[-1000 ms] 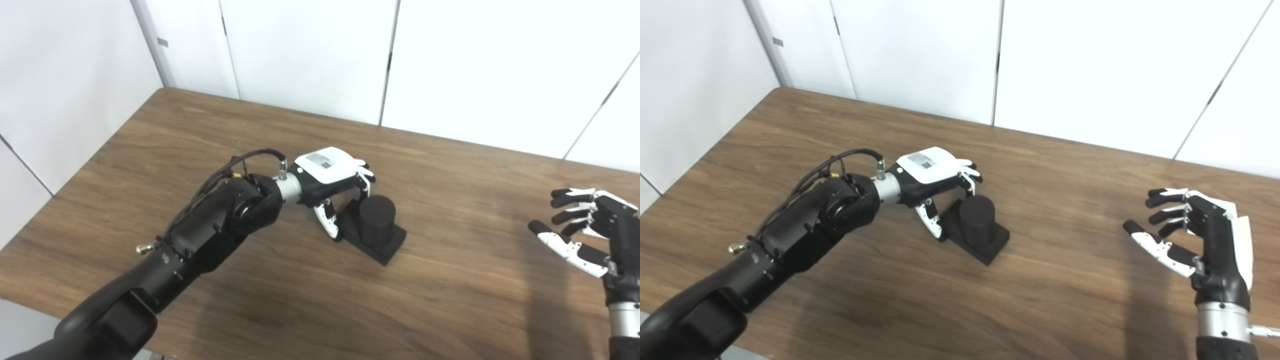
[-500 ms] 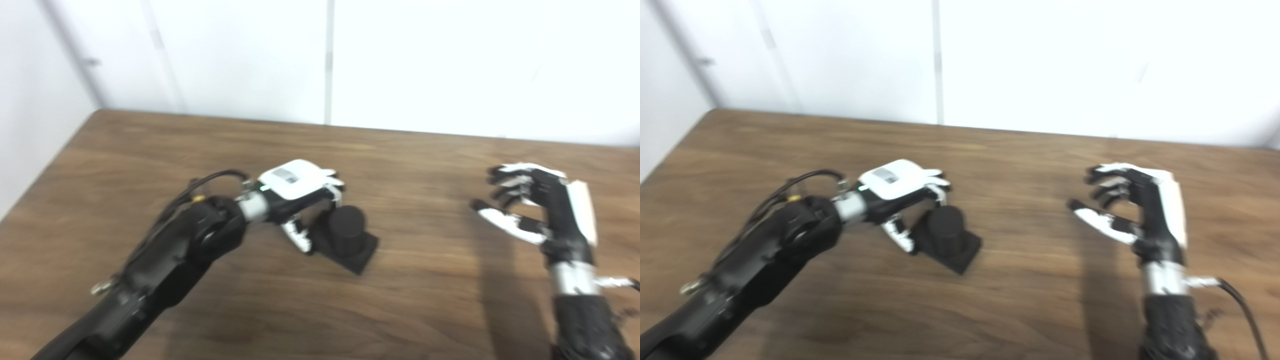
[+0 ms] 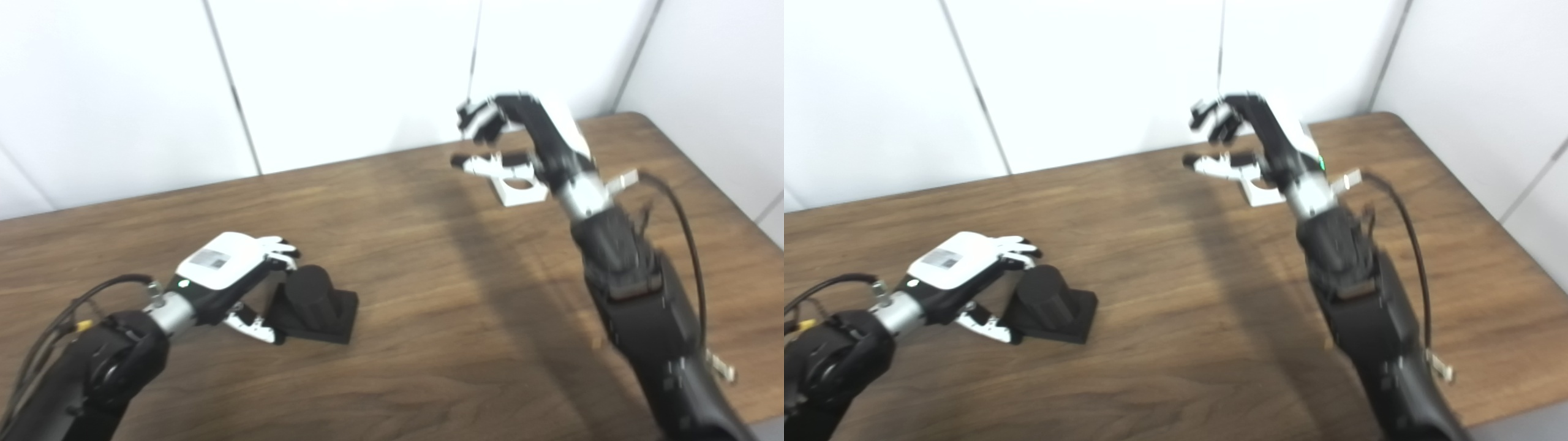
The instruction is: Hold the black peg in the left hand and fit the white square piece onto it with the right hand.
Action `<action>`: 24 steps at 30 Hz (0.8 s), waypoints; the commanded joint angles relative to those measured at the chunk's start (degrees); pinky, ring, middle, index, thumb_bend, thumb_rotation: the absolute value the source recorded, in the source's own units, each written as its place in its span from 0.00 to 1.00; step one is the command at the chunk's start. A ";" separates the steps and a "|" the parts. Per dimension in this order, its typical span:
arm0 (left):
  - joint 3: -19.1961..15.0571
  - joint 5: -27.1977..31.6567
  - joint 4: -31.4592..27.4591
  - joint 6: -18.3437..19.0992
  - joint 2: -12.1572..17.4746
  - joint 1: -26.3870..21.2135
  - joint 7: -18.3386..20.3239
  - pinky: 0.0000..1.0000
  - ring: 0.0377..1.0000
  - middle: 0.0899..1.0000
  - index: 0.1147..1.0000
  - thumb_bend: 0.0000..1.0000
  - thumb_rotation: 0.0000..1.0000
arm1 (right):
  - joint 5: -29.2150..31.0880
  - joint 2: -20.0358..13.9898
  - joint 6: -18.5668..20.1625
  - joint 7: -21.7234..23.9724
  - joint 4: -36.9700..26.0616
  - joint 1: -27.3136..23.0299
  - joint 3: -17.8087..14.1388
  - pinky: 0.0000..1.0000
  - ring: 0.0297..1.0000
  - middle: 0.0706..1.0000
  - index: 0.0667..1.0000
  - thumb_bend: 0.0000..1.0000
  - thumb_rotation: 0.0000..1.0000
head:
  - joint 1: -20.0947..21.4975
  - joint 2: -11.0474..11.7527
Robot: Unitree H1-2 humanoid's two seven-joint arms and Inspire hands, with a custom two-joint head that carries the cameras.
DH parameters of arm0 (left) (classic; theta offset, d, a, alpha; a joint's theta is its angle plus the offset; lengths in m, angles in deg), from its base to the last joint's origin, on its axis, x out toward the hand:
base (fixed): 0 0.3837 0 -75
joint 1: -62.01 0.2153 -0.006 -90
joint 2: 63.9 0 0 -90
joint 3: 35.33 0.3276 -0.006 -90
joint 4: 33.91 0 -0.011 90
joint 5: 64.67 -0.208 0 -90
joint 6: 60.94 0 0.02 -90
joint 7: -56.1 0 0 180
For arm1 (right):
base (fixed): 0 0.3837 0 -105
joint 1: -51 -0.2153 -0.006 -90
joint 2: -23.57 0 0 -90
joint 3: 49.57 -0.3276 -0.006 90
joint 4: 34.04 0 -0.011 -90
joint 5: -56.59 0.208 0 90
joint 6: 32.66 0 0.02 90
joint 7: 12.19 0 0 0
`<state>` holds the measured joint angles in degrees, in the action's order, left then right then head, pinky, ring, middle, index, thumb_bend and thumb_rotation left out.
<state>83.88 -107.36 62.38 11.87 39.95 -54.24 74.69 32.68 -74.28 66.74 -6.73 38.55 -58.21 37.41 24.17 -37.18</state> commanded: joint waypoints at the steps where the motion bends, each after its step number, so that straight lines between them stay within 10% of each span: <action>1: 2.20 -1.57 3.08 -2.05 1.35 3.18 1.87 0.81 0.90 0.84 0.42 0.52 0.06 | -0.77 -2.46 0.21 1.86 0.45 -3.67 0.68 0.41 0.51 0.62 0.46 0.51 0.13 | 1.86 0.80; 12: 1.49 -0.51 2.87 -4.13 3.41 4.21 -0.32 0.78 0.87 0.83 0.42 0.52 0.06 | -4.77 -13.63 0.86 12.00 8.76 -10.86 5.80 0.51 0.62 0.70 0.46 0.51 0.14 | 4.23 2.09; 15: 1.45 -0.47 2.42 -4.24 3.64 4.47 -0.30 0.78 0.87 0.83 0.42 0.52 0.06 | -6.24 -15.82 1.19 14.05 11.77 -12.70 7.55 0.58 0.69 0.74 0.69 0.62 0.12 | 4.25 1.82; 24: 2.67 -2.35 1.57 -4.12 3.92 4.03 0.65 0.80 0.87 0.82 0.42 0.52 0.06 | -8.71 -16.04 0.39 12.61 17.88 -15.94 9.06 0.59 0.74 0.77 0.71 0.64 0.11 | 3.97 1.14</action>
<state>83.69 -105.85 63.30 8.49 42.20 -52.58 70.68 24.73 -89.34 68.14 7.57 57.34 -70.26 47.11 28.21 -36.03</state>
